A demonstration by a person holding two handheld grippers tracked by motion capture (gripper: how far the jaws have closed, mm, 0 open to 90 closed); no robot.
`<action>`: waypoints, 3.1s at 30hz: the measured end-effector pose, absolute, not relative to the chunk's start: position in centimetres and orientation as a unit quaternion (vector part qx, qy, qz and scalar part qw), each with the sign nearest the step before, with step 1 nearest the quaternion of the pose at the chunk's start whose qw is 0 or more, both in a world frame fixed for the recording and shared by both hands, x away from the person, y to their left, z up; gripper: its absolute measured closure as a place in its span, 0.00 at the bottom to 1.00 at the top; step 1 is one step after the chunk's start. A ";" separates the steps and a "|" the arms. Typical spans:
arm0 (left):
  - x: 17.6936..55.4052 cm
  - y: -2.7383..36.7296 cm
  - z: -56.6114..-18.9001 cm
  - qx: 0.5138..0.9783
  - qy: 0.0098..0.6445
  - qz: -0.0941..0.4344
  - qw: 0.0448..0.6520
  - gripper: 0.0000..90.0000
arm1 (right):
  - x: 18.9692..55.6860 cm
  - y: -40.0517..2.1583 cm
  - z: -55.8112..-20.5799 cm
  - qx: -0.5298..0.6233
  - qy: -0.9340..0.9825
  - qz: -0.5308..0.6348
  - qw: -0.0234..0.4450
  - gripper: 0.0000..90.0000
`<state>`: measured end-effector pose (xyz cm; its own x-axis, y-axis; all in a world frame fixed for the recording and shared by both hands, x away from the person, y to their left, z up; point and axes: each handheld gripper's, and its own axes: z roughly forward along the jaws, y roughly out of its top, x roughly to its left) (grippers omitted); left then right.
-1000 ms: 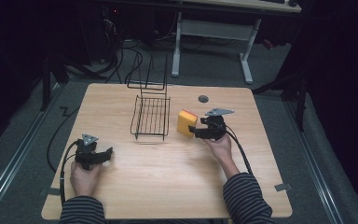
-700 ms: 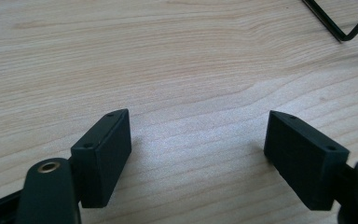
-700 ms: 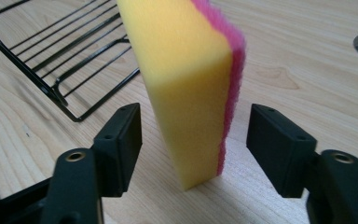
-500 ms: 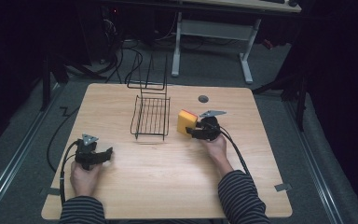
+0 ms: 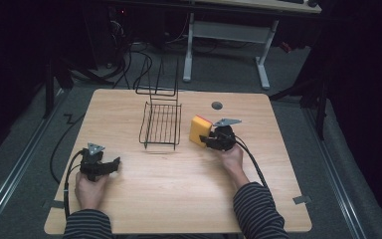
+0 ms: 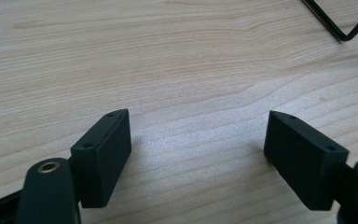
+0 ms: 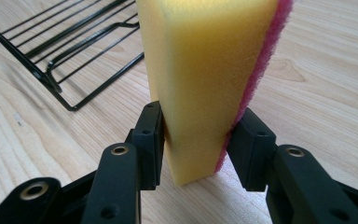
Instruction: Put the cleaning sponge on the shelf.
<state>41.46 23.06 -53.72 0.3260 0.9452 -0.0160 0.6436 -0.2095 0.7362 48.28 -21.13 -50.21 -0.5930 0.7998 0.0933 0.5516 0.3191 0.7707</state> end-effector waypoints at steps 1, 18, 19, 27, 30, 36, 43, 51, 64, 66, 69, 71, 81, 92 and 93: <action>41.5 23.1 -53.7 0.744 0.534 0.227 0.332 0.26 | 48.2 -21.2 -50.0 0.421 0.797 0.403 0.156 0.66; 41.5 23.1 -53.7 0.743 0.535 0.226 0.334 0.26 | 45.7 -22.0 -44.0 0.395 0.789 0.439 0.170 0.67; 41.5 23.1 -53.7 0.743 0.535 0.226 0.334 0.26 | 45.7 -22.0 -44.0 0.395 0.789 0.439 0.170 0.67; 41.5 23.1 -53.7 0.743 0.535 0.226 0.333 0.26 | 45.6 -20.2 -42.0 0.372 0.795 0.448 0.169 0.67; 41.5 23.1 -53.7 0.743 0.535 0.226 0.334 0.26 | 45.8 -19.4 -41.7 0.367 0.797 0.449 0.168 0.67; 41.5 23.1 -53.7 0.743 0.534 0.226 0.333 0.26 | 46.7 -17.7 -41.7 0.361 0.802 0.447 0.163 0.67; 41.5 23.1 -53.7 0.743 0.535 0.225 0.334 0.26 | 47.9 -15.8 -42.0 0.357 0.805 0.444 0.163 0.66; 41.5 23.1 -53.7 0.743 0.535 0.225 0.334 0.26 | 49.0 -13.8 -42.8 0.362 0.808 0.433 0.168 0.66; 41.5 23.1 -53.7 0.743 0.534 0.225 0.334 0.26 | 50.6 -11.0 -44.7 0.366 0.814 0.420 0.162 0.66; 41.5 23.1 -53.7 0.744 0.534 0.225 0.333 0.26 | 50.8 -10.6 -45.0 0.367 0.815 0.418 0.161 0.66; 41.5 23.1 -53.7 0.743 0.534 0.226 0.334 0.26 | 51.2 -10.1 -45.3 0.368 0.817 0.414 0.161 0.66; 41.5 23.1 -53.7 0.743 0.534 0.226 0.334 0.26 | 51.3 -10.0 -45.4 0.368 0.816 0.415 0.162 0.66; 41.5 23.1 -53.7 0.745 0.532 0.225 0.334 0.26 | 52.1 -9.1 -46.4 0.372 0.822 0.400 0.162 0.66; 41.5 23.0 -53.7 0.745 0.532 0.226 0.332 0.26 | 52.6 -7.8 -47.5 0.378 0.823 0.396 0.152 0.66; 41.5 23.0 -53.7 0.745 0.532 0.226 0.332 0.26 | 52.6 -7.8 -47.5 0.377 0.824 0.395 0.153 0.66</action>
<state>41.48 23.04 -53.72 0.3321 0.9431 -0.0161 0.6422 -0.2136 0.7362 52.56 -7.81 -47.50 -0.6688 0.7421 0.0448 0.4997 0.4041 0.7661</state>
